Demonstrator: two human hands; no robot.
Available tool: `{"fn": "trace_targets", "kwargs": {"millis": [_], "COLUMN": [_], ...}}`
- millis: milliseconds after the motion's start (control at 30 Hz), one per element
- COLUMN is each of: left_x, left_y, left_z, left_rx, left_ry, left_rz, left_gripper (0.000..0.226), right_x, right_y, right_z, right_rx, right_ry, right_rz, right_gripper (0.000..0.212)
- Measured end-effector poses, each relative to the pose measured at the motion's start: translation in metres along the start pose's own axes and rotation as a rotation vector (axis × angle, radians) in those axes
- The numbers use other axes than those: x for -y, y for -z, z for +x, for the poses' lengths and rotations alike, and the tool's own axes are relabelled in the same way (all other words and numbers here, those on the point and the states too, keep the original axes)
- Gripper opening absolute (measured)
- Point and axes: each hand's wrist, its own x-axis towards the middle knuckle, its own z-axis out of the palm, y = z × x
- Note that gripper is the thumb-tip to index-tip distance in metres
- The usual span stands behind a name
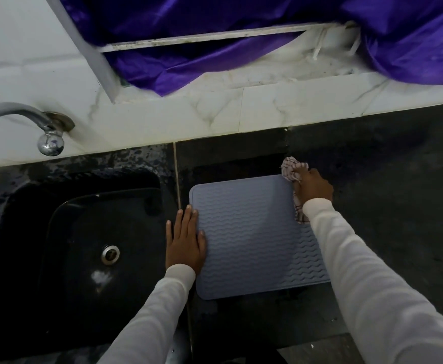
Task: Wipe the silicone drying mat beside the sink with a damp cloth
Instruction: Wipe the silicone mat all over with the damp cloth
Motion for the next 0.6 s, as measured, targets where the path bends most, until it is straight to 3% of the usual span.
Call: {"fn": "trace_targets", "kwargs": {"millis": [100,233,367,600], "left_x": [0.0,-0.001,0.0,0.0], "left_y": [0.001,0.002,-0.001,-0.001], "left_z": [-0.001,-0.001,0.0,-0.002], "left_rx": [-0.004,0.015,0.011,0.007], "left_ry": [-0.001,-0.003,0.005,0.002], "left_rz": [0.001,0.015,0.055,0.055], "left_gripper": [0.056,0.058,0.059,0.059], "right_x": [0.037,0.104,0.153,0.124], "right_y": [-0.004,-0.014,-0.032,-0.04], "right_z": [-0.022,-0.073,-0.131,-0.111], "right_rx": [-0.033,0.09,0.143,0.185], "right_ry": [0.136,0.366,0.608,0.535], "right_rz": [0.038,0.139,0.013,0.085], "right_gripper": [0.042,0.05,0.051,0.049]}}
